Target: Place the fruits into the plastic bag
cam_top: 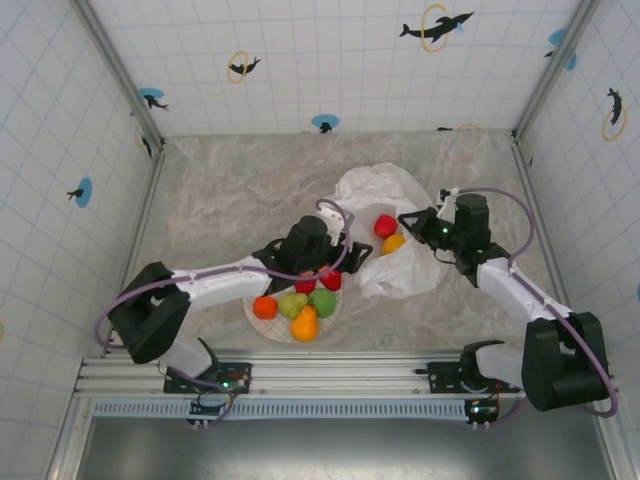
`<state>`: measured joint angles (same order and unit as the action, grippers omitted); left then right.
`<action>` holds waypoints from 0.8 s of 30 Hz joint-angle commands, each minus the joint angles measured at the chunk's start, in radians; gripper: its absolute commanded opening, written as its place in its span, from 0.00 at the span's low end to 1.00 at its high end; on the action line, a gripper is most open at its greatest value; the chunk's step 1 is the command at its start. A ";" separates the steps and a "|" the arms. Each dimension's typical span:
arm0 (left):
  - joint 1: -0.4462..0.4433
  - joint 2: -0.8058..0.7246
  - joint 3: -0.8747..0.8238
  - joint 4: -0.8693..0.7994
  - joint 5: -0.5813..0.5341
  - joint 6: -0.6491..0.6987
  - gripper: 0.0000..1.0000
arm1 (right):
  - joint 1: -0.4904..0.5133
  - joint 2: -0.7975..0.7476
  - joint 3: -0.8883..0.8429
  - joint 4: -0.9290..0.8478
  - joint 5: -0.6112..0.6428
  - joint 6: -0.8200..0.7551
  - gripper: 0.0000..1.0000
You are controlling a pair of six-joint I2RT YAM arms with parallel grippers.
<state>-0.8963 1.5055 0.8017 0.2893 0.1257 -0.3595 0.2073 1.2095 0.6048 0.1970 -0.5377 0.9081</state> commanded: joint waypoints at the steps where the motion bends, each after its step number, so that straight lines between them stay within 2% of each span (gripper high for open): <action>1: 0.019 -0.086 -0.068 -0.079 0.026 -0.034 0.84 | -0.006 0.013 0.020 0.005 0.013 -0.019 0.00; 4: 0.042 -0.110 -0.117 -0.080 0.019 -0.105 0.81 | -0.006 0.019 0.023 0.012 0.013 -0.016 0.00; 9: 0.060 -0.038 -0.093 -0.079 -0.028 -0.163 0.78 | -0.006 0.025 0.034 0.023 0.012 -0.011 0.00; 24: 0.080 0.334 0.198 -0.051 0.014 -0.211 0.82 | -0.011 0.029 0.066 0.046 0.009 0.006 0.00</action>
<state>-0.8234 1.7893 0.9512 0.2279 0.1196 -0.5423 0.2028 1.2278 0.6216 0.2092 -0.5278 0.9089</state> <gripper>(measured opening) 0.814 0.040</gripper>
